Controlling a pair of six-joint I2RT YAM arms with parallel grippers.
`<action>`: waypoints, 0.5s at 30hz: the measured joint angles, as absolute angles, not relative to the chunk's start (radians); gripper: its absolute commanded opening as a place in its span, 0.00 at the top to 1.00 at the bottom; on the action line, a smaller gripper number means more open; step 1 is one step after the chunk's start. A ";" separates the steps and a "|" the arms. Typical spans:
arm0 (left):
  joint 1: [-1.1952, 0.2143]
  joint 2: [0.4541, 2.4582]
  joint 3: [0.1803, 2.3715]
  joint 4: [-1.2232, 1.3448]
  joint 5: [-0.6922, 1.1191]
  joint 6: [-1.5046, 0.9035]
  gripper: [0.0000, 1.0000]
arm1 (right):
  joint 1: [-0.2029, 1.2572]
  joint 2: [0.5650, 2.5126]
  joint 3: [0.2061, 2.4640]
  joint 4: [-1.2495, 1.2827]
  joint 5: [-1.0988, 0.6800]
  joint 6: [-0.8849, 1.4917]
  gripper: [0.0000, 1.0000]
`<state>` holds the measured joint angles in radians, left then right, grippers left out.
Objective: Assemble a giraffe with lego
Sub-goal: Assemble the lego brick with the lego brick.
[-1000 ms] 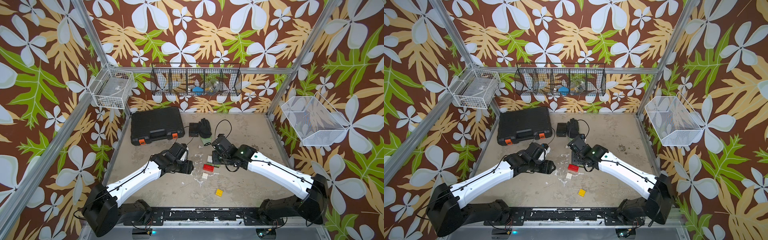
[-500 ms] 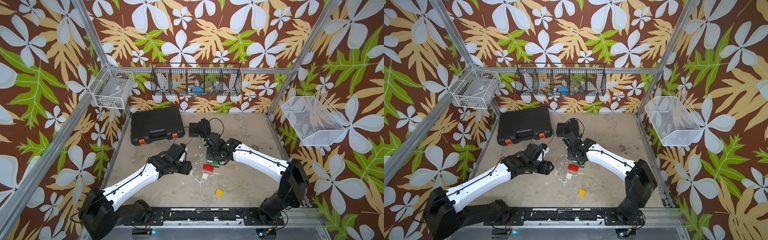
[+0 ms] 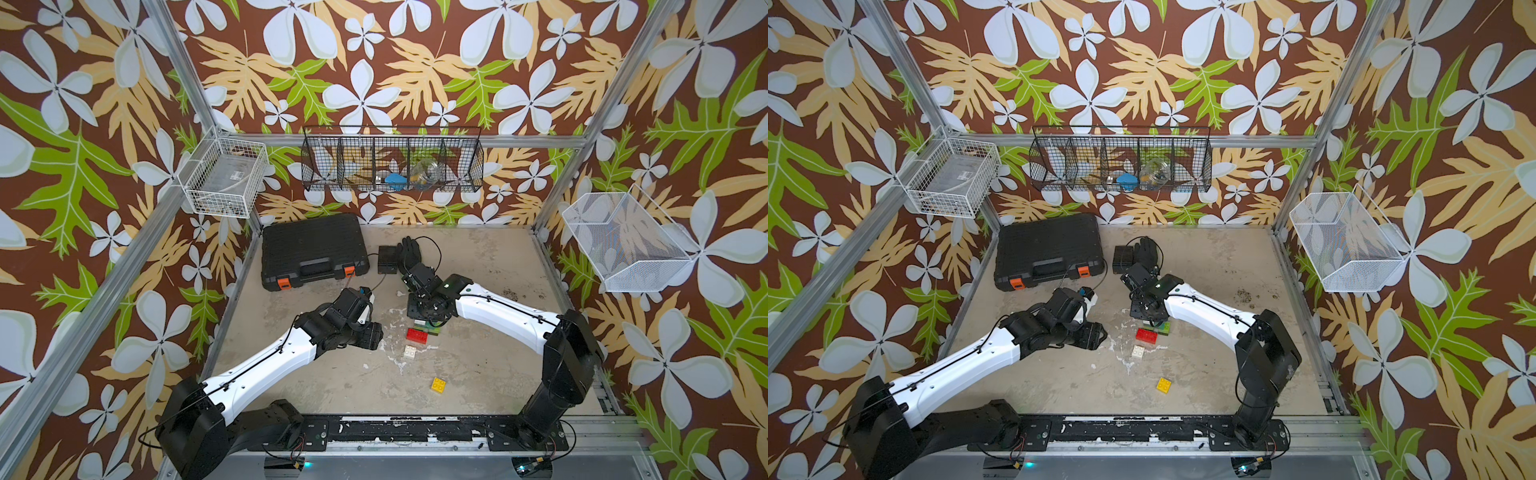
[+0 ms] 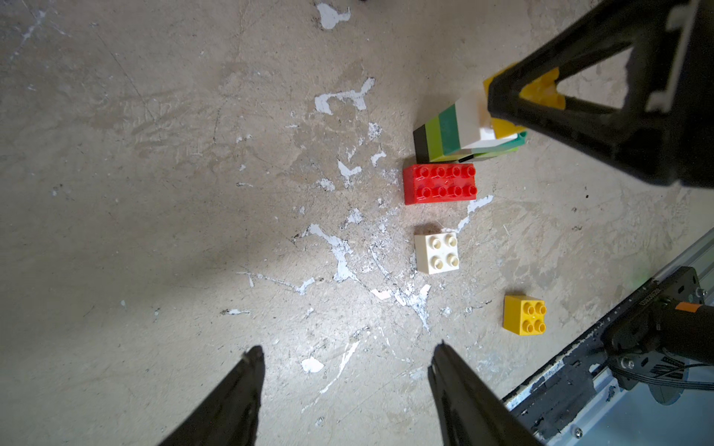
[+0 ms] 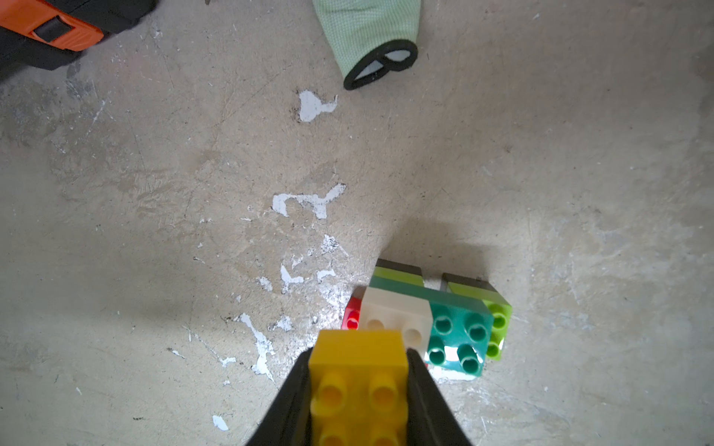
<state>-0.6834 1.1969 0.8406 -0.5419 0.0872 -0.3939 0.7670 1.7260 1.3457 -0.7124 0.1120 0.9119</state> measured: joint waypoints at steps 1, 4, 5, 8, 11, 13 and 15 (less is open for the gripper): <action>-0.683 1.200 0.841 -0.542 0.087 -0.392 0.29 | 0.767 1.726 1.346 -0.713 0.113 0.912 1.00; -0.683 1.208 0.843 -0.542 0.087 -0.392 0.29 | 0.764 1.726 1.341 -0.719 0.117 0.912 1.00; -0.683 1.208 0.844 -0.541 0.087 -0.392 0.29 | 0.762 1.726 1.336 -0.717 0.116 0.913 1.00; -0.683 1.211 0.844 -0.540 0.087 -0.392 0.29 | 0.758 1.726 1.324 -0.719 0.116 0.919 1.00; -0.683 1.212 0.844 -0.540 0.087 -0.389 0.29 | 0.754 1.728 1.313 -0.715 0.117 0.930 1.00; -0.683 1.212 0.844 -0.540 0.087 -0.389 0.29 | 0.754 1.727 1.303 -0.706 0.122 0.935 1.00; -0.683 1.212 0.844 -0.540 0.087 -0.388 0.29 | 0.751 1.724 1.295 -0.691 0.126 0.939 1.00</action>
